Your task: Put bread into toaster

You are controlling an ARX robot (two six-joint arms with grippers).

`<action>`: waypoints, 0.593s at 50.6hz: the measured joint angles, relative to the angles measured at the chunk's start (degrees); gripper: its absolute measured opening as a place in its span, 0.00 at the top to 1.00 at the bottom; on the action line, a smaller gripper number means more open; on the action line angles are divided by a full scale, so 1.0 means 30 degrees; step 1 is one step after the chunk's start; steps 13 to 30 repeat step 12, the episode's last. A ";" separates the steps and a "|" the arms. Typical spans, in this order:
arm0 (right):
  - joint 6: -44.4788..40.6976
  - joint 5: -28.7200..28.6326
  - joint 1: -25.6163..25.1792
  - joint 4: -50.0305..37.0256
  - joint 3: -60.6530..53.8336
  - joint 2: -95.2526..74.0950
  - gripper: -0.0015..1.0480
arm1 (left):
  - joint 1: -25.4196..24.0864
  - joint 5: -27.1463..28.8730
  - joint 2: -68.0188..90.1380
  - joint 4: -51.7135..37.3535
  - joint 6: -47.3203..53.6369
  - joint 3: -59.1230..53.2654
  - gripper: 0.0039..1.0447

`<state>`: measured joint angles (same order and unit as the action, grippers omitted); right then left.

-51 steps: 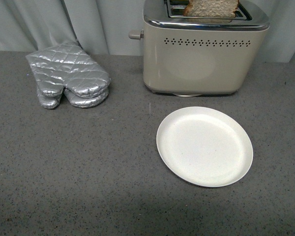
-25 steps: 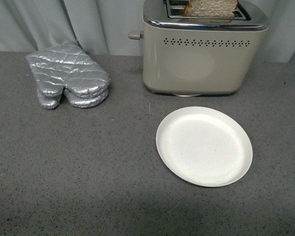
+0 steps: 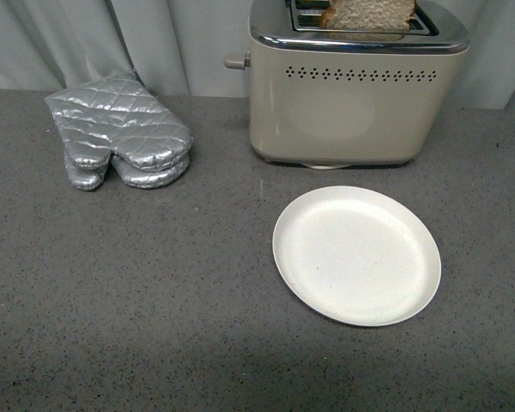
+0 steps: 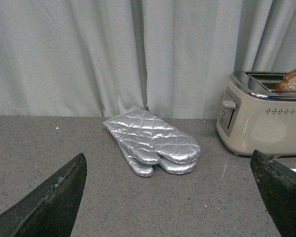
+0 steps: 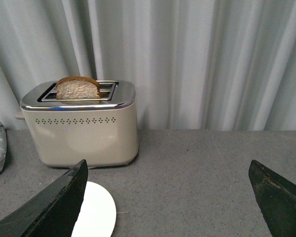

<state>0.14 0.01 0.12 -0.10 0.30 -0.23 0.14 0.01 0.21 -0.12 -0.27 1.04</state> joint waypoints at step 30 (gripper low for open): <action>0.0000 0.0000 0.0000 0.0000 0.0000 0.0000 0.09 | 0.0000 0.0000 0.0000 0.0000 0.0000 0.0000 0.06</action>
